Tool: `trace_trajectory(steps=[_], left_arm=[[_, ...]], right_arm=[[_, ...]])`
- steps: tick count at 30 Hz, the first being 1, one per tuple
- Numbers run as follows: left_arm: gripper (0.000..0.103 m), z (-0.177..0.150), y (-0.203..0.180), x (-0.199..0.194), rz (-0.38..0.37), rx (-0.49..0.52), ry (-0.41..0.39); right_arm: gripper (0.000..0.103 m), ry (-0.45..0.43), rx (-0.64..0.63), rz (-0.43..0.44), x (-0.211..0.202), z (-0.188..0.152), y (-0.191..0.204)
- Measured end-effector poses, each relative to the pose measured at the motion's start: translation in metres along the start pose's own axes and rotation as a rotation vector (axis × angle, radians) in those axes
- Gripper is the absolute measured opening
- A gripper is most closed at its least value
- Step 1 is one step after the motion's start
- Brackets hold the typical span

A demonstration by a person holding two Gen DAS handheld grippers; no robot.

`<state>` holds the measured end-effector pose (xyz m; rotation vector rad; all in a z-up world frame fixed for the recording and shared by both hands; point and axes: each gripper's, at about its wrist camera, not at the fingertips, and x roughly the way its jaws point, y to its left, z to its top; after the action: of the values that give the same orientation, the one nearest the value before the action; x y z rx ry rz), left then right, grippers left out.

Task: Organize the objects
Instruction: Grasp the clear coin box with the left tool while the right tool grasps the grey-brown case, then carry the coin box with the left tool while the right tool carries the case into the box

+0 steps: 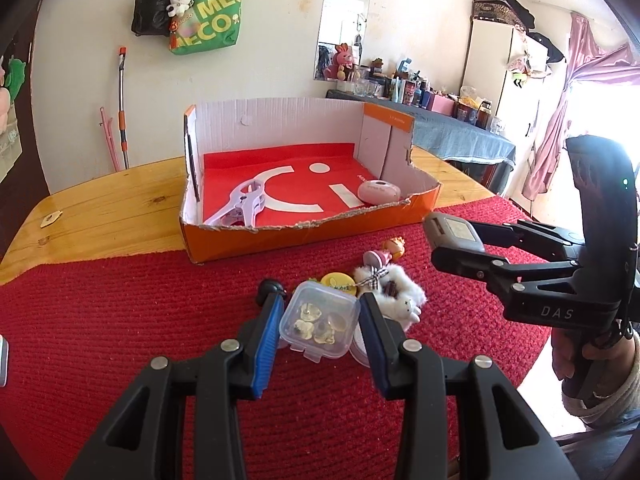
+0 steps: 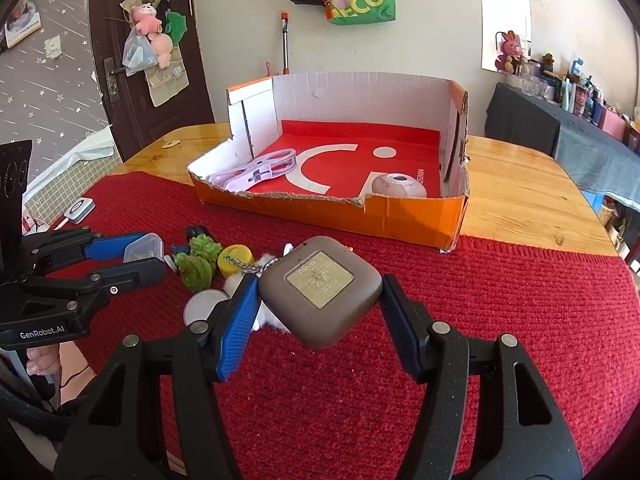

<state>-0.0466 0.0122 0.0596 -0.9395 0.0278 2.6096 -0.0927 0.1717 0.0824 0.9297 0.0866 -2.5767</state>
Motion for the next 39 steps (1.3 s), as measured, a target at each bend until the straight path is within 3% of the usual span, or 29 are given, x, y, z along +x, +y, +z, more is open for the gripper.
trace_trajectory(steps=[8, 16, 24, 30, 39], left_arm=[[0.041, 0.033, 0.006, 0.005, -0.019, -0.002, -0.013], [0.041, 0.072, 0.018, 0.030, -0.061, 0.020, 0.025], [0.041, 0.103, 0.028, 0.073, -0.150, 0.089, 0.148], [0.041, 0.108, 0.032, 0.105, -0.160, 0.159, 0.256], [0.041, 0.110, 0.036, 0.130, -0.192, 0.222, 0.342]], right_arm=[[0.059, -0.009, -0.005, 0.027, 0.006, 0.028, -0.005], [0.059, 0.025, -0.059, 0.061, 0.028, 0.060, -0.006], [0.059, 0.160, -0.172, 0.130, 0.074, 0.087, -0.011], [0.059, 0.266, -0.251, 0.181, 0.106, 0.098, -0.016], [0.059, 0.392, -0.340, 0.240, 0.135, 0.100, -0.017]])
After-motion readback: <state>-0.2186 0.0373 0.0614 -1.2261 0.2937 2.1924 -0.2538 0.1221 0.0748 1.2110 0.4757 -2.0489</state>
